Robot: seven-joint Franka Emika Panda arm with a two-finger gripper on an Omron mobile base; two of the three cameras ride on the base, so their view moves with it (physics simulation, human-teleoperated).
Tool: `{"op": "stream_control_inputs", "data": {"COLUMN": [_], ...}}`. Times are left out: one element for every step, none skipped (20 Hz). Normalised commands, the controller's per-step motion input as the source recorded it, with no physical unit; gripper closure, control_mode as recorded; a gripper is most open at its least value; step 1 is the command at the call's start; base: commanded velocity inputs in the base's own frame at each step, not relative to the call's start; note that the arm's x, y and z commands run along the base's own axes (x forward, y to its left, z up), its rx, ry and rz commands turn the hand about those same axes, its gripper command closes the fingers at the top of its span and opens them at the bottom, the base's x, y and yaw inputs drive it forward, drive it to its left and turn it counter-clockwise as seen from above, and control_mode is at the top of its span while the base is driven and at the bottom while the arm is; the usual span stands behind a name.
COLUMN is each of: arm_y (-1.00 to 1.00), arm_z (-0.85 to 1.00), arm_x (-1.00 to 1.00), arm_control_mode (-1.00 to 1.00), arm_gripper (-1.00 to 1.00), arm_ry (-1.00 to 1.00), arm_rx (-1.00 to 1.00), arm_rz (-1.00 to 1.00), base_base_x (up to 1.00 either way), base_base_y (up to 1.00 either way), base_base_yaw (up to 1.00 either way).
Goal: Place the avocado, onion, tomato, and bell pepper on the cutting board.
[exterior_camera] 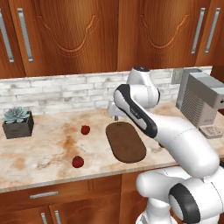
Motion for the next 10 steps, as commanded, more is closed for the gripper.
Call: {"op": "stream_control_inputs", "data": {"arm_y": [0.56, 0.58, 0.57, 0.56, 0.55, 0.50, 0.46, 0.41, 0.35, 0.30], "arm_z": [-0.28, -0.28, -0.26, -0.24, -0.18, -0.16, -0.14, -0.13, -0.11, -0.10], "arm_x": [0.04, 0.06, 0.07, 0.09, 0.13, 0.16, 0.22, 0.23, 0.23, 0.27], "arm_control_mode": [-1.00, -1.00, -1.00, -1.00, -1.00, -1.00, -1.00, -1.00, -1.00, -1.00], "arm_gripper": [-1.00, -1.00, -1.00, -1.00, -1.00, -1.00, -1.00, -1.00, -1.00, -1.00], "arm_ry": [0.00, 0.00, 0.00, 0.00, 0.00, 0.00, 0.00, 0.00, 0.00, 0.00], "arm_rx": [0.10, 0.09, 0.08, 0.06, 0.05, 0.05, 0.05, 0.03, 0.02, 0.00], "arm_rz": [-0.06, -0.07, -0.07, -0.07, -0.08, -0.08, -0.09, -0.08, -0.08, -0.08], "base_base_x": [0.00, 0.00, 0.00, 0.00, 0.00, 0.00, 0.00, 0.00, 0.00, 0.00], "base_base_y": [0.00, 0.00, 0.00, 0.00, 0.00, 0.00, 0.00, 0.00, 0.00, 0.00], "base_base_yaw": [0.00, 0.00, 0.00, 0.00, 0.00, 0.00, 0.00, 0.00, 0.00, 0.00]}}
